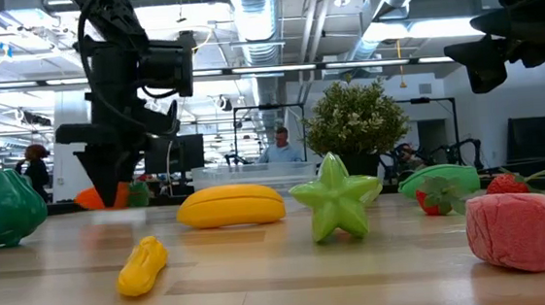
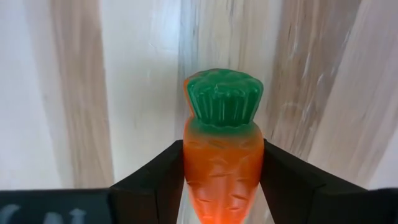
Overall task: Pick and placing Produce into tupperware
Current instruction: Put the orange carrot into the transparent container
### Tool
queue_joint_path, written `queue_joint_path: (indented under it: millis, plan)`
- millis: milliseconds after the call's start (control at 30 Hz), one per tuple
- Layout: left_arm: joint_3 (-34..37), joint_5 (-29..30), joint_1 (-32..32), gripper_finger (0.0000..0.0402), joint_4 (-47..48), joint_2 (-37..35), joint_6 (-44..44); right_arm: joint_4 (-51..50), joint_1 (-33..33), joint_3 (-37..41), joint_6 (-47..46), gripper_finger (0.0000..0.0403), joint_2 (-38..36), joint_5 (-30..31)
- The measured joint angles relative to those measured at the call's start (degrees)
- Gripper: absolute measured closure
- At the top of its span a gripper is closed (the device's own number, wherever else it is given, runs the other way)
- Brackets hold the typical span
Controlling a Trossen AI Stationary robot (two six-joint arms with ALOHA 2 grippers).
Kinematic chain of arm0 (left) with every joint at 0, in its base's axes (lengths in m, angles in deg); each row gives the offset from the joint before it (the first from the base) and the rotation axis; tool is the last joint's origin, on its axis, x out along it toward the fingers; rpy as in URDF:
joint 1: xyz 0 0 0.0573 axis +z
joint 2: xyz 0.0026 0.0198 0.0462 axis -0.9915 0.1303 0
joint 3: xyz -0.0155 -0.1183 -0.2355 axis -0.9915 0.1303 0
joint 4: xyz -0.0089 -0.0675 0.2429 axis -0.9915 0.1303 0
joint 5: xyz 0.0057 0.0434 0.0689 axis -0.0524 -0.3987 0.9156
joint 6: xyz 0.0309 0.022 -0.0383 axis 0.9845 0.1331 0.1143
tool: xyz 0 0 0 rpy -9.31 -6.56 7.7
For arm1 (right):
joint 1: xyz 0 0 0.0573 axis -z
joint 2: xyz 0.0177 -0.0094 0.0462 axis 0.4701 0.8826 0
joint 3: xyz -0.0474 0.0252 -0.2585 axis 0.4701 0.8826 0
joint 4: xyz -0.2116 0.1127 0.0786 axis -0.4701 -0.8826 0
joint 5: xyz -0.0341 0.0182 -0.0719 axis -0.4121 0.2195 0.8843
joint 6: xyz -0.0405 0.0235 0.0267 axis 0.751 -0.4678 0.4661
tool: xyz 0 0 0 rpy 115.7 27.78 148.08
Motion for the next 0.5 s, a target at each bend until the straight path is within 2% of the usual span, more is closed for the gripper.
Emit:
queue_joint_path:
  millis: [500]
  plan:
    - [-13.2, 0.3, -1.6, 0.0228, 7.8, -0.5, 1.5, 0.0, 0.0, 0.0, 0.0, 0.0171, 0.0, 0.0]
